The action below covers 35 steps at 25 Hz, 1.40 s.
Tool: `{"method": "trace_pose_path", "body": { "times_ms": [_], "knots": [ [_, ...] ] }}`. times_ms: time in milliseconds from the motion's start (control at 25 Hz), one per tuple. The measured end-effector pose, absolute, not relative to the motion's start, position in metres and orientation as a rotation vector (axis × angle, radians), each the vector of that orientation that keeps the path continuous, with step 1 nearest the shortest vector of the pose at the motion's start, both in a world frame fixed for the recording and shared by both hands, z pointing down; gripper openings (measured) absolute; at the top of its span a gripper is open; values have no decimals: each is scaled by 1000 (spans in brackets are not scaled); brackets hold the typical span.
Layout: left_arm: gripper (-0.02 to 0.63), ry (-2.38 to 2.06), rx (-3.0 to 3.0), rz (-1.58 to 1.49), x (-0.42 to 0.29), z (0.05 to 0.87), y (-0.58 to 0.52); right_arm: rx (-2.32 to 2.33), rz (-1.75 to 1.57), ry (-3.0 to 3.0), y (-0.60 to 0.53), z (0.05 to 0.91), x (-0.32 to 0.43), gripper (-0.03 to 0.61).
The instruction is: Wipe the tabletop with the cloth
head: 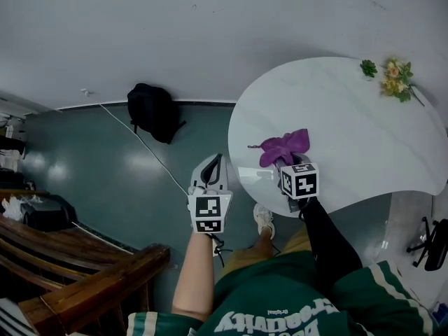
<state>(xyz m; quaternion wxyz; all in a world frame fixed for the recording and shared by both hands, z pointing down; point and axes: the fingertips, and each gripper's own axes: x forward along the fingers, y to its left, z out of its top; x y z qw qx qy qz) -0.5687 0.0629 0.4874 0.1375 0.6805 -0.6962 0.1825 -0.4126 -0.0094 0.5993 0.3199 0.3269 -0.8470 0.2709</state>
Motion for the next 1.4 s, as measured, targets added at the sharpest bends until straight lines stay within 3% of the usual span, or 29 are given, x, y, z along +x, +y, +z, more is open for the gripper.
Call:
{"method": "trace_pose_path", "body": {
  "times_ms": [200, 360, 640, 960, 1400],
  "knots": [
    [0, -2062, 1909, 520, -594, 485, 86, 702, 705, -2259, 30, 601, -474, 87],
    [0, -2095, 1866, 506, -609, 482, 100, 333, 961, -2433, 83, 577, -533, 84],
    [0, -2136, 1858, 476, -621, 465, 105, 370, 868, -2554, 75, 540, -531, 84],
    [0, -2003, 2094, 401, -544, 420, 47, 607, 701, -2591, 15, 479, -436, 84],
    [0, -1722, 2378, 372, -352, 407, -48, 1052, 677, -2530, -58, 456, -212, 86]
  ]
}}
